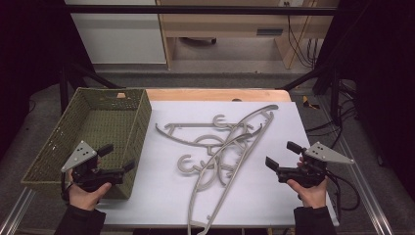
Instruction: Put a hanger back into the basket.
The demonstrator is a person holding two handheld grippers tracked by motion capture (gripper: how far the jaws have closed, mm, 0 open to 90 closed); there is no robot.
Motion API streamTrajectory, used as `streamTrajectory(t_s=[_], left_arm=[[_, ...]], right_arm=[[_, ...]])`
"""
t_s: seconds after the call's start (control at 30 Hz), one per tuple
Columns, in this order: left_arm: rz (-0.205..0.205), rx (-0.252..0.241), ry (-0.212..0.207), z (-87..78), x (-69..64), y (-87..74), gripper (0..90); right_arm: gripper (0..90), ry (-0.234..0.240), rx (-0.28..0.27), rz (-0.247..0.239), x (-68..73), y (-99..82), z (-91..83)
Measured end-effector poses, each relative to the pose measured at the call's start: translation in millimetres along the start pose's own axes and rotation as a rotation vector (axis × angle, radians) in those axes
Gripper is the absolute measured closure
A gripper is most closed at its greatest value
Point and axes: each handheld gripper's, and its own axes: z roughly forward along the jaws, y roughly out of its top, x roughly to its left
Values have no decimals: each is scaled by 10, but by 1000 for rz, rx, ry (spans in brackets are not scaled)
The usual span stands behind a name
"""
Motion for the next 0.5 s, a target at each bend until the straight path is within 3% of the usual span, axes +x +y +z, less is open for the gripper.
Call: streamTrajectory(t_s=[0.5], left_arm=[[29, 37, -33, 140, -262, 62, 52]], right_arm=[[26, -1, 26, -9, 33, -2, 33]])
